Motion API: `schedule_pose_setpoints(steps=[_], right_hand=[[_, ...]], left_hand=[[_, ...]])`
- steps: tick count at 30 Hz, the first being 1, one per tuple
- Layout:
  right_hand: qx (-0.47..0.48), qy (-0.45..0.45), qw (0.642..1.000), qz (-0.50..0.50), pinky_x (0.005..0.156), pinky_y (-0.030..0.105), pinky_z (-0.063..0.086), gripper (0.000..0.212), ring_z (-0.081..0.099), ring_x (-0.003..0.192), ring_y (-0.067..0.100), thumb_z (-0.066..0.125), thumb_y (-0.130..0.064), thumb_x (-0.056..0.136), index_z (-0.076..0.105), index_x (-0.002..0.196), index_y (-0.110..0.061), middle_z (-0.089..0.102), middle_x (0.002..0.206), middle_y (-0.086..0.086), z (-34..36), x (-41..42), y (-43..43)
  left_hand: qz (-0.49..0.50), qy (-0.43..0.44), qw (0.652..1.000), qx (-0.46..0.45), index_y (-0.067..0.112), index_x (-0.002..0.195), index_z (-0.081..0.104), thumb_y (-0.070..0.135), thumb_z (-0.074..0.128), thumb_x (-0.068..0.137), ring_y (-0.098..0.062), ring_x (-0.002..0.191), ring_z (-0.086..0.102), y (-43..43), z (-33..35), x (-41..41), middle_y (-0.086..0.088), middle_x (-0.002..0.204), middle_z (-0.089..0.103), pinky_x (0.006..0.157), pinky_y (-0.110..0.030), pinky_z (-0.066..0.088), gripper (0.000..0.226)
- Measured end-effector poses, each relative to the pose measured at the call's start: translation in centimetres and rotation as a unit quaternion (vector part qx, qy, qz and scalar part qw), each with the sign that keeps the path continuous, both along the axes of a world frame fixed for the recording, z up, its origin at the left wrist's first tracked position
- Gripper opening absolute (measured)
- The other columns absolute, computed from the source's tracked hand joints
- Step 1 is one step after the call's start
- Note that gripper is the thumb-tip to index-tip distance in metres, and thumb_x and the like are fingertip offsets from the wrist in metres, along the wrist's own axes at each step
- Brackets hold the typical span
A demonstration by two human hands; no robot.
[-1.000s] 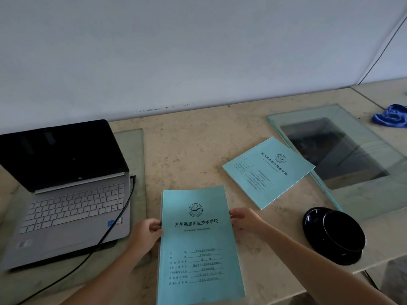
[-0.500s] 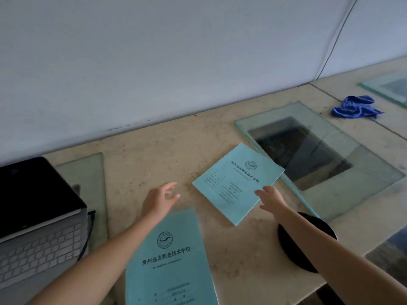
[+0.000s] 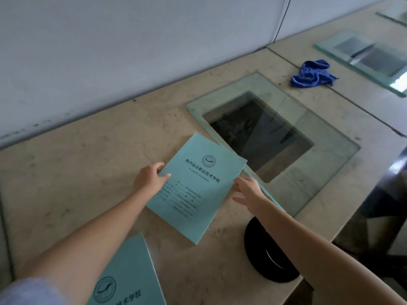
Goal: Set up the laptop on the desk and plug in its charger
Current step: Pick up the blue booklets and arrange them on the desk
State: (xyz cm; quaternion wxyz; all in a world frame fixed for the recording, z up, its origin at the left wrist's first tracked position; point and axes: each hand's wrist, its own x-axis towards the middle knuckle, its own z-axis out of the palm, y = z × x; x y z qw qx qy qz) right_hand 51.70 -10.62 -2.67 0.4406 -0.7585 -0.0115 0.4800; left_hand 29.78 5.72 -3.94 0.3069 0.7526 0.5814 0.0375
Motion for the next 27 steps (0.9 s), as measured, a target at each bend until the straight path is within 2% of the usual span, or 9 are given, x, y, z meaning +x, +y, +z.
schedule_pose_setpoints(steps=[4,8,11,14,16,19,21,23,27], right_hand=[[0.019,-0.005,1.0,-0.013,0.082,0.041,0.055,0.019,0.058,0.076,0.02,0.044,0.0,0.087,0.06,0.098,-0.001,0.059,0.089,0.012,-0.7,-0.1,0.2],[0.041,0.018,0.999,-0.028,0.047,0.025,0.055,0.026,0.059,0.04,0.01,0.039,0.007,0.086,0.064,0.088,0.0,0.067,0.057,0.001,-0.6,-0.1,0.4],[0.05,0.027,0.998,-0.003,0.048,0.024,0.056,0.029,0.059,0.041,0.009,0.041,0.007,0.086,0.069,0.089,-0.003,0.069,0.053,-0.004,-0.6,0.0,0.3],[0.06,0.03,0.998,-0.003,0.05,0.024,0.055,0.031,0.063,0.045,0.01,0.043,0.008,0.086,0.069,0.079,-0.008,0.072,0.059,-0.002,-0.5,-0.3,0.1],[0.067,0.038,0.997,-0.009,0.047,0.022,0.052,0.03,0.058,0.041,0.01,0.043,0.008,0.086,0.068,0.076,-0.007,0.07,0.063,0.004,-0.3,-0.7,-0.1],[0.072,0.06,0.996,-0.01,0.037,0.019,0.041,0.029,0.046,0.03,0.009,0.041,0.007,0.086,0.06,0.068,-0.002,0.058,0.059,0.008,0.0,-1.3,-0.3],[0.058,0.073,0.996,-0.012,0.046,0.024,0.039,0.026,0.044,0.043,0.015,0.043,0.004,0.087,0.052,0.064,-0.004,0.047,0.06,0.008,0.0,-1.8,-0.5],[0.052,0.107,0.993,-0.016,0.052,0.029,0.037,0.022,0.042,0.052,0.018,0.046,0.0,0.088,0.05,0.067,-0.005,0.042,0.062,0.008,0.2,-2.6,-0.8],[0.071,0.178,0.981,0.035,0.06,0.031,0.048,0.017,0.056,0.064,0.02,0.054,-0.013,0.093,0.058,0.078,-0.005,0.058,0.072,0.009,1.2,-6.3,-1.0]], left_hand=[[-0.008,0.034,0.999,-0.014,0.027,0.117,0.056,0.043,0.067,0.077,-0.024,0.106,0.056,0.2,-0.7,1.3,-0.003,0.117,0.057,0.086,-0.042,0.05,0.045],[0.058,-0.041,0.985,-0.158,0.017,0.125,0.048,0.032,0.068,0.079,-0.029,0.105,0.06,0.6,-0.2,1.7,-0.007,0.123,0.058,0.093,-0.043,0.049,0.052],[0.101,-0.145,0.938,-0.299,0.006,0.124,0.05,0.021,0.065,0.086,-0.033,0.107,0.061,0.2,0.7,1.7,-0.016,0.123,0.06,0.092,-0.045,0.05,0.044],[0.119,-0.185,0.913,-0.343,0.002,0.134,0.044,0.024,0.064,0.088,-0.034,0.112,0.058,-0.5,1.9,1.3,-0.018,0.125,0.057,0.099,-0.049,0.045,0.055],[0.113,-0.21,0.906,-0.35,0.001,0.124,0.053,0.024,0.061,0.089,-0.033,0.107,0.06,-1.1,3.0,0.9,-0.018,0.12,0.061,0.098,-0.048,0.046,0.043],[0.083,-0.223,0.909,-0.341,0.009,0.096,0.062,0.021,0.06,0.09,-0.021,0.084,0.07,-2.0,5.0,-0.1,-0.007,0.096,0.074,0.077,-0.032,0.055,0.013],[0.061,-0.233,0.905,-0.351,0.013,0.089,0.063,0.019,0.06,0.089,-0.012,0.065,0.071,-2.6,6.8,-1.2,0.002,0.073,0.075,0.057,-0.022,0.055,0.006],[0.03,-0.236,0.902,-0.36,0.01,0.101,0.065,0.017,0.059,0.089,-0.015,0.071,0.07,-3.3,8.8,-2.6,-0.001,0.081,0.075,0.062,-0.025,0.055,0.016],[-0.013,-0.284,0.883,-0.374,0.008,0.112,0.064,0.014,0.058,0.088,-0.02,0.081,0.068,-5.8,12.4,-6.2,-0.008,0.096,0.071,0.073,-0.028,0.055,0.026]])
